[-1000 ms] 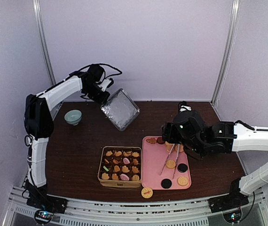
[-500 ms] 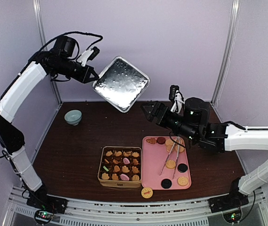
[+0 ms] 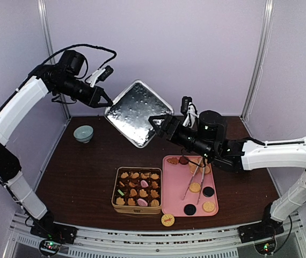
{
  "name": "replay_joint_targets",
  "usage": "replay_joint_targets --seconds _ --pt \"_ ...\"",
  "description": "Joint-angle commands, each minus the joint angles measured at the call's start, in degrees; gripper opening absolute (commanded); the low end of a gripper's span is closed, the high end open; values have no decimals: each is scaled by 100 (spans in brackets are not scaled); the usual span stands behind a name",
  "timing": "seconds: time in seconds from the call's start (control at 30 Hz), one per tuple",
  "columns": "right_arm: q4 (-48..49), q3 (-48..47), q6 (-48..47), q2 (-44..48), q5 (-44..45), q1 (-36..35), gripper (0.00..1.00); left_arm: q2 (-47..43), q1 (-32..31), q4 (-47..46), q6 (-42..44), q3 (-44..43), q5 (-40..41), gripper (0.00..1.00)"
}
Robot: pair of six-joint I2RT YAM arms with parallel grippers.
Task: Pack the cookies
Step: Pass from the left arm to the right
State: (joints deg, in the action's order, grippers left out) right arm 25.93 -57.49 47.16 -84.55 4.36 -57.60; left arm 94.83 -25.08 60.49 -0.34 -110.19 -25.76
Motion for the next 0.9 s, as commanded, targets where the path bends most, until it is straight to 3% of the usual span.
replay_joint_targets --seconds 0.0,0.23,0.47,0.67,0.87 --pt "-100 86 247 131 255 -63 84 -350 35 -216 123 138 -123 0" --pt "-485 29 525 50 458 -110 80 -427 37 -283 116 258 -133 0" --pt "631 -82 458 -216 -111 -113 78 -421 33 -286 96 359 -238 0" --pt "1418 -206 612 -535 -666 -111 52 -433 34 -397 59 530 -253 0" --pt "1561 -114 580 -477 -740 -125 26 -435 38 -544 51 841 -245 0"
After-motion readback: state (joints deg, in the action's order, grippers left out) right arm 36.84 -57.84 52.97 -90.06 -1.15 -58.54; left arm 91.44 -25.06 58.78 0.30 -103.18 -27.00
